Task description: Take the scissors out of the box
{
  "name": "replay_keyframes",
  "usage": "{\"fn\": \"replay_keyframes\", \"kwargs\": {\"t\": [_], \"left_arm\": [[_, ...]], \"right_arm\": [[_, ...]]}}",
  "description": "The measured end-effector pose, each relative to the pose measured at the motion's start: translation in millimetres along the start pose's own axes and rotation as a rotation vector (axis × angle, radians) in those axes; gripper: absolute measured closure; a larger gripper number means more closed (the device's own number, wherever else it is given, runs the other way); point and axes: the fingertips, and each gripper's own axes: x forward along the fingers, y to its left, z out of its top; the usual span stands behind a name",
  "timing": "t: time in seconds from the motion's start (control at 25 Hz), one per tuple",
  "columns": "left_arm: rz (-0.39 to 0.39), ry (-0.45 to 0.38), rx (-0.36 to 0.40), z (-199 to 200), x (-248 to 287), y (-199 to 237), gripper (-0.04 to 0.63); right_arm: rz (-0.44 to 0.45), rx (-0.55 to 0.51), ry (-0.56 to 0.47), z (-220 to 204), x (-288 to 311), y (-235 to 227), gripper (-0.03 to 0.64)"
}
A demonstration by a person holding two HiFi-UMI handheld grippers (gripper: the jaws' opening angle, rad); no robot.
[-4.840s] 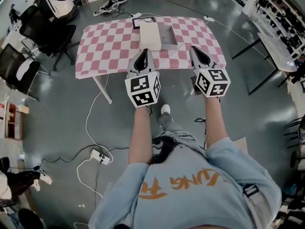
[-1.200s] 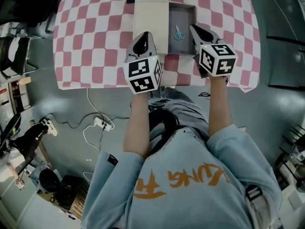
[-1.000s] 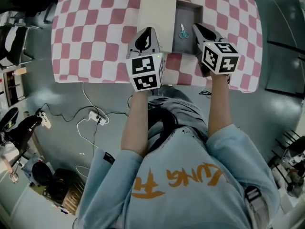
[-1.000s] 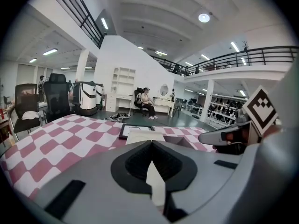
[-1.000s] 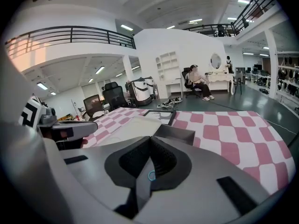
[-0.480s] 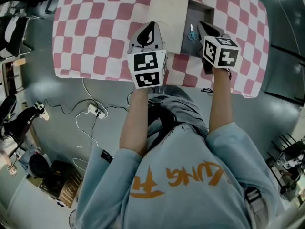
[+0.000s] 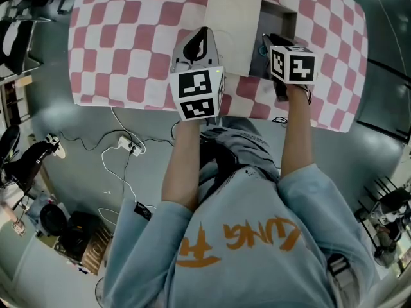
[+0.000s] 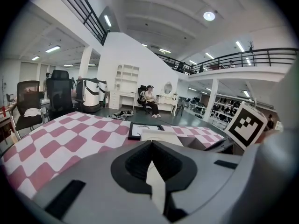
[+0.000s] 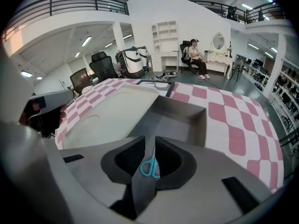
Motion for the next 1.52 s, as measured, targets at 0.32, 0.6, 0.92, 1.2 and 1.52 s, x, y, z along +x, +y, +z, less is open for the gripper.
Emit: {"fn": "replay_keyframes", "kwargs": {"t": [0.32,0.6,0.92,1.2,1.52], "left_arm": [[0.053,0.011,-0.032,-0.1,4.3,30.4,0.575],[0.056,0.008,-0.040,2.6,9.7,38.6,0.575],[0.046,-0.006,-0.042,12.9,16.9,43.3,0.576],[0.045,-0.004,-0.049,11.7,18.0,47.3,0.575],[0.040,-0.007,-0.050,9.9,11.5,40.7,0.575]], "right_arm": [[-0.059,-0.001,0.128,-7.1,18.5,-8.1,0.531],[-0.084,-0.009,0.220,-9.9,31.3,-7.7,0.523],[-0.091,0.005,0.294,-20.4,44.1,-4.6,0.520],[-0.063,0.068,0.295,-21.1,47.4,-5.7,0.520],[-0.053,0.161,0.254,-21.9,45.4,-10.4,0.583]]}}
